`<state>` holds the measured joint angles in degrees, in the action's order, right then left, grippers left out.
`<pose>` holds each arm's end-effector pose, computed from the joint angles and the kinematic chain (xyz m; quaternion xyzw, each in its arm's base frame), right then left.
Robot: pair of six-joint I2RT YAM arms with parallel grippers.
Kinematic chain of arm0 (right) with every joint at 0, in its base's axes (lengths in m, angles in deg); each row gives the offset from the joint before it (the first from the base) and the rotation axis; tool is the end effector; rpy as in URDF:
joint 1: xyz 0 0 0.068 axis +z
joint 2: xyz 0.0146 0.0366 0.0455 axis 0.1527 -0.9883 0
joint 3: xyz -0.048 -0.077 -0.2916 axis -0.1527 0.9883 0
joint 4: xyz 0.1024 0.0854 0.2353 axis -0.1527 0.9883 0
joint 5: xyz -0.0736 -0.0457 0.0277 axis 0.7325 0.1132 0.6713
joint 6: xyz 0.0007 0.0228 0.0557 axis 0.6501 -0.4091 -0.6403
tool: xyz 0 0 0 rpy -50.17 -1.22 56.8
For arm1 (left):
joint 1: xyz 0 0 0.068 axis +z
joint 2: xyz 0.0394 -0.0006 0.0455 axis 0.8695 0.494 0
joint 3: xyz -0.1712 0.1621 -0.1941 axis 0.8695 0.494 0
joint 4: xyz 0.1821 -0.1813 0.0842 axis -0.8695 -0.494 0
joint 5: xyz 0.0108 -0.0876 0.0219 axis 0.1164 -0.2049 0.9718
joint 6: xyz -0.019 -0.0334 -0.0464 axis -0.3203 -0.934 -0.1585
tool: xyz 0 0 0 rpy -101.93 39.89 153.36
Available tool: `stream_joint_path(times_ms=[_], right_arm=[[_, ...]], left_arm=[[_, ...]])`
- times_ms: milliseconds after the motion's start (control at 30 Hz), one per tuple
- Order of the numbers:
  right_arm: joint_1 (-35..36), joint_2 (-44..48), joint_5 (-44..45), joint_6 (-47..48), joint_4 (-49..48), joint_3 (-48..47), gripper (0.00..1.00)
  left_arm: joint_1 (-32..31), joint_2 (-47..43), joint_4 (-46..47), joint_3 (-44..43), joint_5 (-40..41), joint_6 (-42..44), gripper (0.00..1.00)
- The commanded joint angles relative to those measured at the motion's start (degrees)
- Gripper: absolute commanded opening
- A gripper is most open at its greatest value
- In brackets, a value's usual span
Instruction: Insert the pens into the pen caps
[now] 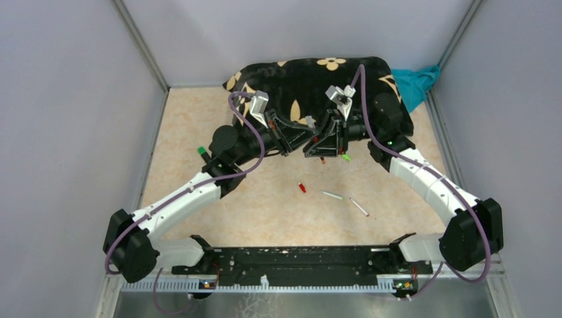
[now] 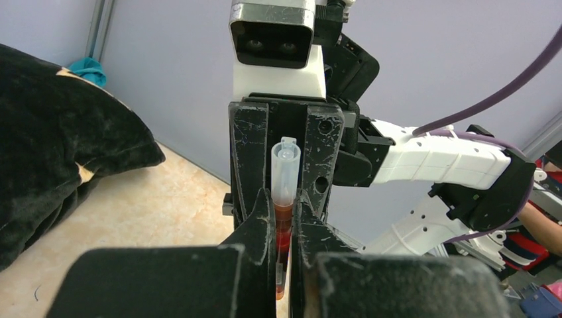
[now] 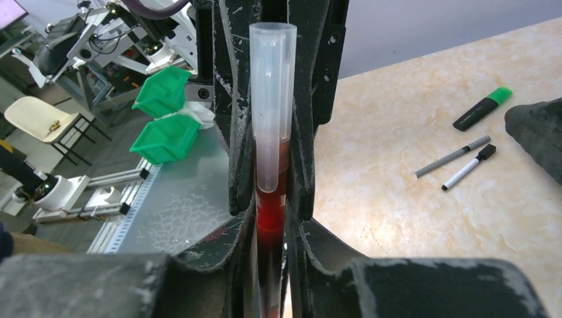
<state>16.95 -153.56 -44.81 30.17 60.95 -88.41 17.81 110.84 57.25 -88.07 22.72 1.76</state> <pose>0.2423 0.1646 0.4052 -0.4368 0.5437 0.6333 0.3356 0.1984 -0.2078 0.4159 0.2023 0.5457 -0.6115 0.5361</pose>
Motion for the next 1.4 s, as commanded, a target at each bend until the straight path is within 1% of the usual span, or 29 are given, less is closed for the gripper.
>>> stream_joint_path(times_ms=[0, 67, 133, 200, 300, 400, 500, 633, 767, 833, 933, 1033, 1100, 1167, 1367], right_arm=[[0.63, 1.16, 0.22, 1.72, -0.22, -0.88, 0.3], [0.58, 1.16, 1.53, 5.71, 5.16, -1.46, 0.46], [0.51, 1.16, 3.27, 13.28, 14.14, -2.63, 0.58], [0.2, 1.16, 5.05, 20.56, 22.27, -3.19, 0.64], [-1.62, 2.03, 6.2, 27.16, 28.81, -2.2, 0.71], [-3.68, 3.11, 8.87, 35.08, 36.27, -1.47, 0.73], [-5.1, 4.08, 12.57, 41.95, 41.62, -0.27, 0.75], [-6.78, 5.41, 17.11, 45.55, 44.4, 2.48, 0.78], [-8.16, 5.81, 22.0, 46.83, 46.71, 4.93, 0.78], [-8.54, 5.29, 24.26, 49.08, 49.75, 5.11, 0.78], [-8.83, 2.04, 26.85, 52.46, 56.5, 3.15, 0.8], [-9.72, -1.44, 27.1, 54.04, 60.97, 1.59, 0.81], [-10.44, -2.02, 27.23, 53.07, 60.02, 1.98, 0.81], [-10.78, -1.61, 27.87, 52.08, 58.36, 2.78, 0.81], [-11.34, -0.15, 28.66, 49.92, 55.46, 5.01, 0.81]], left_arm=[[0.83, -0.8, 2.32, 1.48, -0.49, -0.57, 0.0], [2.21, -2.05, 2.12, 3.57, 0.42, -1.79, 0.0], [3.92, -3.68, 0.95, 6.29, 1.17, -3.15, 0.0], [5.53, -5.63, -2.13, 8.56, 2.1, -3.66, 0.0], [8.41, -9.06, -9.44, 11.89, 4.8, -3.8, 0.0], [11.68, -13.18, -19.45, 14.83, 8.65, -3.2, 0.0], [15.94, -15.8, -31.45, 16.58, 12.47, -2.2, 0.0], [23.02, -16.69, -42.59, 17.26, 13.25, 0.02, 0.0], [30.77, -15.83, -49.56, 17.12, 13.09, 3.41, 0.0], [34.24, -15.14, -52.27, 16.94, 13.87, 4.57, 0.0], [38.65, -13.69, -55.43, 16.61, 15.26, 6.82, 0.0], [42.01, -11.21, -57.04, 16.5, 16.54, 8.85, 0.0], [44.9, -8.84, -57.01, 16.49, 16.73, 9.73, 0.0], [46.42, -5.56, -56.71, 16.08, 16.93, 10.59, 0.0], [47.51, 2.67, -55.34, 13.36, 18.2, 13.1, 0.0]])
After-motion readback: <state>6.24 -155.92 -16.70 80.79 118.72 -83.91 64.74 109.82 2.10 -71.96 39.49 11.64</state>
